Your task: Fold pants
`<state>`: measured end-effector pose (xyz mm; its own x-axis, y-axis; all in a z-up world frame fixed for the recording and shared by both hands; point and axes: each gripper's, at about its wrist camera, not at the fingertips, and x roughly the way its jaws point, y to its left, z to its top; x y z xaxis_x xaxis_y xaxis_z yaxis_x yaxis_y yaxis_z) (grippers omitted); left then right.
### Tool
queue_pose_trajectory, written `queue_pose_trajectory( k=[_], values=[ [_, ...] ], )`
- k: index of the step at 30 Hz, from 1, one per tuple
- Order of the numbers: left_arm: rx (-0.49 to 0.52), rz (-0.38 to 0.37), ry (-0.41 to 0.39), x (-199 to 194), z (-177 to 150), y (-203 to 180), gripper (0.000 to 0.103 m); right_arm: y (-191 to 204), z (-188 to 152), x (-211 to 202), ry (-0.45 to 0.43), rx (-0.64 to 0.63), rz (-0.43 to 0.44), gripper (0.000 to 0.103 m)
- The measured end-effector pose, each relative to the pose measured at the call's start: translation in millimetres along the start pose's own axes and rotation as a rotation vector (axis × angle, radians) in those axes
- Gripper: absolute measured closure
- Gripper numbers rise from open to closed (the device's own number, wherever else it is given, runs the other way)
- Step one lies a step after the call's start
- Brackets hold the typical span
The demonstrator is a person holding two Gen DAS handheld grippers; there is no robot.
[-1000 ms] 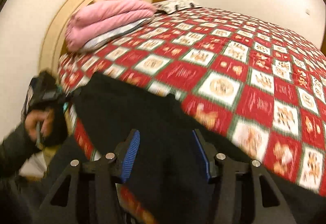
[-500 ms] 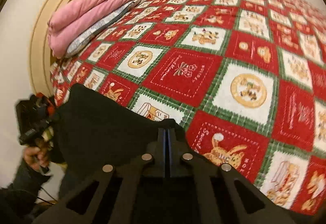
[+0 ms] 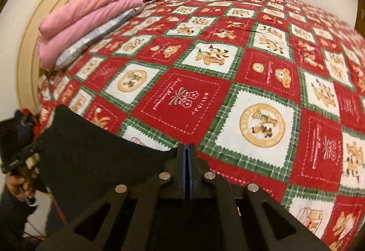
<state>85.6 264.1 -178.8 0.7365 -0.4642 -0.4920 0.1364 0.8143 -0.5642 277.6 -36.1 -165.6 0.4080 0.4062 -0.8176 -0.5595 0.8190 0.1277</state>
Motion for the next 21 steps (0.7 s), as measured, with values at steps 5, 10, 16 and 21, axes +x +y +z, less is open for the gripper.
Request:
queue_pose_trajectory(
  k=[5,10,16,21],
  values=[
    [-0.010,0.049,0.004,-3.6,-5.3,8.4,0.078,-12.5,-15.1,-45.9,-0.079,0.000,-0.092,0.041],
    [-0.053,0.065,-0.008,-15.1,-10.5,21.8,0.074,-15.9,-67.0,-103.4,-0.150,-0.012,-0.092,0.041],
    [-0.032,0.145,-0.052,-27.1,-0.6,6.5,0.076,-6.8,-129.8,-126.4,-0.158,-0.086,-0.195,0.041],
    [0.090,0.129,-0.058,-23.9,7.4,-42.7,0.073,-29.5,-158.5,-173.6,-0.232,-0.081,-0.263,0.041]
  ],
)
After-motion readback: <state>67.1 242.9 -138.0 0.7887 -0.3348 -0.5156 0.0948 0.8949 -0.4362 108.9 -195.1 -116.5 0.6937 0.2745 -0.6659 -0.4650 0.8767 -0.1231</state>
